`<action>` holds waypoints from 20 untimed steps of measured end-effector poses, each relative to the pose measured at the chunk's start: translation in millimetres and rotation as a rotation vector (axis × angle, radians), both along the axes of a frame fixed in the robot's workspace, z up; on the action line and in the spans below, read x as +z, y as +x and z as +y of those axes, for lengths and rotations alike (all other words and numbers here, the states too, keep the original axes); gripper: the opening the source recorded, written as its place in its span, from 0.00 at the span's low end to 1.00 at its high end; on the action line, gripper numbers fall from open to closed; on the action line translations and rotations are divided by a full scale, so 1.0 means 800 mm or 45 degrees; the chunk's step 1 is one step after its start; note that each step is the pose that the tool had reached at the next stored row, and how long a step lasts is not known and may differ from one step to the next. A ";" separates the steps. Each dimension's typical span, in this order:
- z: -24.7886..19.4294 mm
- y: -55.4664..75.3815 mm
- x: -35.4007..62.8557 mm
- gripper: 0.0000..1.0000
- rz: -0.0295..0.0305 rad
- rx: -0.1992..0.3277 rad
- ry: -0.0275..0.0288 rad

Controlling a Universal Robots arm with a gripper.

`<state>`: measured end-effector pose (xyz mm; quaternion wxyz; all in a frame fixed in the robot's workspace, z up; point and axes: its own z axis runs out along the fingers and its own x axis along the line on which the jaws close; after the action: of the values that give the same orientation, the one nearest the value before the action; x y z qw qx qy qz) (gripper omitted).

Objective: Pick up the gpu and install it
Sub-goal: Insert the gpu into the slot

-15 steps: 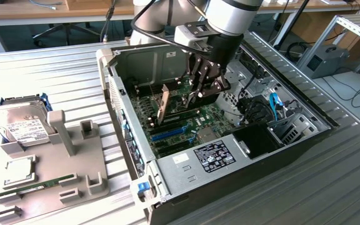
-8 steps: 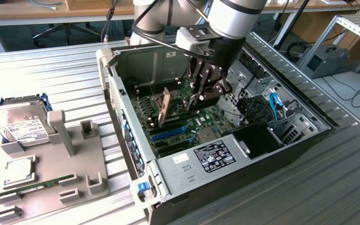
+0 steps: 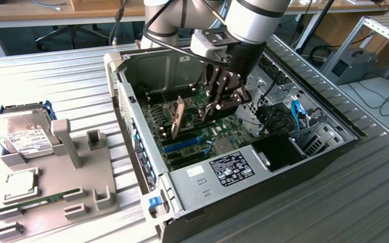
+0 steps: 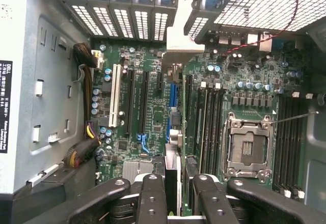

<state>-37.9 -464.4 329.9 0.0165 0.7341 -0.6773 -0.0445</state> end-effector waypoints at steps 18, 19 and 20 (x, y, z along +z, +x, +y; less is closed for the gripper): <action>-0.0007 -0.006 -0.008 0.26 0.0000 -0.001 0.0001; -0.0007 -0.006 -0.009 0.26 0.0000 -0.001 0.0001; -0.0007 -0.006 -0.009 0.26 0.0000 -0.001 0.0001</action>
<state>-42.5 -465.0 322.8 0.0164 0.7339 -0.6776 -0.0446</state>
